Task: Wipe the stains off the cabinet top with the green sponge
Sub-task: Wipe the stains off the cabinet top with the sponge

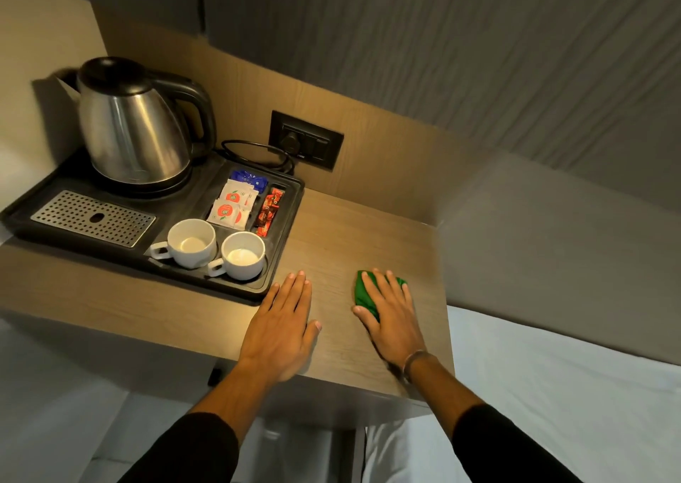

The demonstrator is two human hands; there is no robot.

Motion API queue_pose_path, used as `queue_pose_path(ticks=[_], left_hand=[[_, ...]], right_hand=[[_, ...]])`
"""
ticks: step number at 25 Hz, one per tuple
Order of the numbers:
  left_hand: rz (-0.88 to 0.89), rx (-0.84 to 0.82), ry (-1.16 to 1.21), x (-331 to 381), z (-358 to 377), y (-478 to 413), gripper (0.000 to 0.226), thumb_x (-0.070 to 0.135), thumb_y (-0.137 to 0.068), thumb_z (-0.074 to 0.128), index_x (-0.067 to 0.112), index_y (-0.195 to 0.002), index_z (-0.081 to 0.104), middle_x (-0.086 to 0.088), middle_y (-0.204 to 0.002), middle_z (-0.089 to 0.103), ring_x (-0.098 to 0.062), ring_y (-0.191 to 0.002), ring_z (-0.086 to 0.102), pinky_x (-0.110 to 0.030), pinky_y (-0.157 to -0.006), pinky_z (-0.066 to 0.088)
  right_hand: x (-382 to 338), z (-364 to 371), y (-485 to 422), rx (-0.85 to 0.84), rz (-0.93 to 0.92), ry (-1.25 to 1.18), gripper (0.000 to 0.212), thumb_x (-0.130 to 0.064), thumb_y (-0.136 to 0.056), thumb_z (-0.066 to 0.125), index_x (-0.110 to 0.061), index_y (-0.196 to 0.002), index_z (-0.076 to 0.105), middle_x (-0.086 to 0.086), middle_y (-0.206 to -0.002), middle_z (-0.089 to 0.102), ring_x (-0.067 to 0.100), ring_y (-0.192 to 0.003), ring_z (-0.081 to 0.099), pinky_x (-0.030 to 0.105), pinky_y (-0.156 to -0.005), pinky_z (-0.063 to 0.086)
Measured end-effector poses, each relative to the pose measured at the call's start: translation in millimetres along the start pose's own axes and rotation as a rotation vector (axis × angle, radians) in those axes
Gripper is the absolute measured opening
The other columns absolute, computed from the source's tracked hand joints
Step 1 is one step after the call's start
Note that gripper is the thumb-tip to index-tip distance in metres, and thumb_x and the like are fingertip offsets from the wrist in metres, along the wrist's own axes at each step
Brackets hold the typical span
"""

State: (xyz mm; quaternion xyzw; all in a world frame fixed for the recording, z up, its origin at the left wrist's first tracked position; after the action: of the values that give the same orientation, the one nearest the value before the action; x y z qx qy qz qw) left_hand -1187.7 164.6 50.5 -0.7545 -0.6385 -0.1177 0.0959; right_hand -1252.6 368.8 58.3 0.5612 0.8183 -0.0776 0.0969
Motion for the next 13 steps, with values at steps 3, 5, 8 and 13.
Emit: queue_pose_path(ticks=[3,5,8,13], left_hand=[[-0.004,-0.017,-0.005,3.3,-1.3,5.4,0.073,0.049,-0.107,0.028,0.008,-0.162,0.002,-0.014,-0.174,0.001,-0.026,-0.16,-0.004,-0.05,-0.13,0.008],[0.01,-0.012,-0.015,8.8,-5.6,15.8,0.073,0.048,-0.107,0.029,0.008,-0.162,0.002,-0.014,-0.174,0.001,-0.027,-0.16,-0.003,-0.049,-0.131,0.007],[0.007,0.003,-0.05,13.6,-14.6,44.7,0.074,0.05,-0.107,0.027,0.008,-0.162,0.002,-0.014,-0.174,0.0,-0.028,-0.16,-0.003,-0.048,-0.131,0.006],[-0.112,0.073,-0.057,11.5,-38.9,123.7,0.075,0.048,-0.107,0.034,0.006,-0.162,0.009,-0.017,-0.174,0.009,-0.031,-0.16,0.004,-0.051,-0.13,0.014]], right_hand=[[0.5,-6.2,-1.7,0.011,0.057,-0.036,0.055,-0.043,-0.108,0.044,-0.031,-0.16,0.029,-0.001,-0.169,0.029,0.022,-0.158,0.013,0.05,-0.129,0.008],[-9.1,-12.4,-0.1,0.036,0.091,-0.069,0.052,-0.034,-0.11,0.045,-0.028,-0.16,0.032,0.0,-0.169,0.03,0.024,-0.158,0.013,0.048,-0.129,0.006],[-27.2,-19.4,22.5,0.067,0.064,-0.101,0.051,-0.029,-0.11,0.045,-0.026,-0.16,0.032,0.003,-0.169,0.03,0.025,-0.158,0.012,0.047,-0.129,0.007],[-74.5,-24.0,76.4,0.07,-0.083,-0.054,0.054,-0.035,-0.11,0.043,-0.025,-0.161,0.029,0.005,-0.169,0.028,0.029,-0.159,0.011,0.045,-0.128,0.005]])
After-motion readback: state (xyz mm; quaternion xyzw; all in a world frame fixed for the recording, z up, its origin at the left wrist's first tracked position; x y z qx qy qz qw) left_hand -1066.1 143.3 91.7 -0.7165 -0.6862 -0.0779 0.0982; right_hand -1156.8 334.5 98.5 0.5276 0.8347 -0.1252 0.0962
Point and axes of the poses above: each hand's wrist, its own y-axis away from the middle knuckle, its own z-axis out of the palm, x = y × z, the point moved 7 cm from there along -y, towards the middle knuckle
